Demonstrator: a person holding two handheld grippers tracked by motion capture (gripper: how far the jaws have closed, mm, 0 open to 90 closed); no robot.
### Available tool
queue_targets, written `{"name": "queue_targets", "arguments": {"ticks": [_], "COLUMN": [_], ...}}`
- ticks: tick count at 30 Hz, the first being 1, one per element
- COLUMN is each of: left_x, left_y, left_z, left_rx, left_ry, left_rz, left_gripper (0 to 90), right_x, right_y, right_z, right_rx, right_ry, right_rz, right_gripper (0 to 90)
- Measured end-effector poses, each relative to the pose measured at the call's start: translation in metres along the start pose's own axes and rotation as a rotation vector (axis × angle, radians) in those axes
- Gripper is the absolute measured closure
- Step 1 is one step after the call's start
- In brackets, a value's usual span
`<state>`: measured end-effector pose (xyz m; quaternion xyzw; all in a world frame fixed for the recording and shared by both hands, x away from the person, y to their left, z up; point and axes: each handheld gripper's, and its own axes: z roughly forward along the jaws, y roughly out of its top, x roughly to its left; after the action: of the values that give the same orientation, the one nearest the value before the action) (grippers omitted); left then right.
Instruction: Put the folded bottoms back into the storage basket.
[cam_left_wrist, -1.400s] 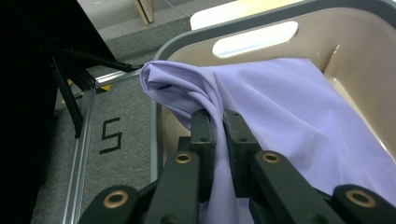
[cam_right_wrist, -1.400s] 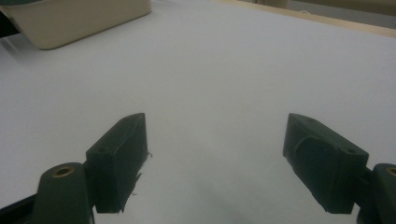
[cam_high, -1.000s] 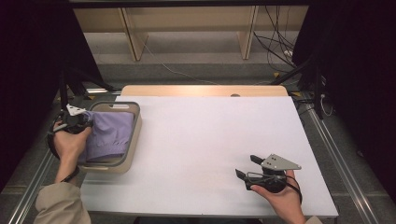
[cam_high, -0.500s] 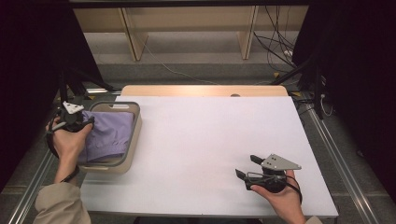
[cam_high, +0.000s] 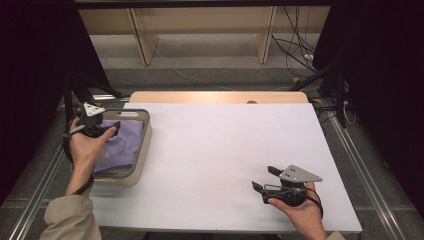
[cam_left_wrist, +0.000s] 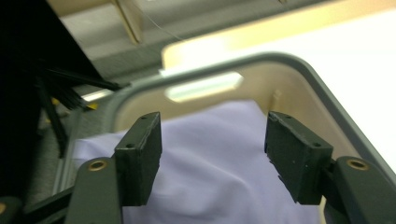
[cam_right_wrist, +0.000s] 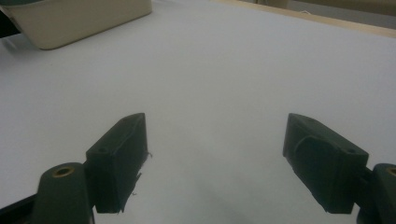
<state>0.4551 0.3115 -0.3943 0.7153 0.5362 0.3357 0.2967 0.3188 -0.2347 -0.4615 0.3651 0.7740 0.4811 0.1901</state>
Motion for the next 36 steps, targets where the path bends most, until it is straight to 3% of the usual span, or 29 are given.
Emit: {"name": "queue_targets", "arguments": {"ticks": [9,17,26,31,36], "left_x": [-0.02,-0.023,-0.02,-0.017,-0.015], "left_y": [-0.014,-0.024,-0.036,-0.038,-0.039], "left_z": [0.037,0.058,0.071,0.073,0.073], "left_rx": [0.186,0.286,0.343,0.344,0.344], "left_ry": [-0.038,-0.034,-0.043,-0.079,-0.122], "left_rz": [0.029,0.039,0.025,-0.022,-0.069], "left_gripper": [33.3,30.5,33.5,37.3,47.7], "right_x": [-0.001,-0.001,-0.001,-0.001,-0.001], "right_y": [0.0,0.0,0.0,0.0,0.0], "right_z": [0.0,0.001,0.001,0.001,0.001], "right_rx": [0.0,-0.002,0.004,0.004,0.004], "right_ry": [-0.001,-0.002,-0.003,-0.002,-0.002], "right_rz": [0.0,-0.002,0.001,0.001,0.001], "right_gripper": [22.8,22.8,22.9,22.9,22.8]}}
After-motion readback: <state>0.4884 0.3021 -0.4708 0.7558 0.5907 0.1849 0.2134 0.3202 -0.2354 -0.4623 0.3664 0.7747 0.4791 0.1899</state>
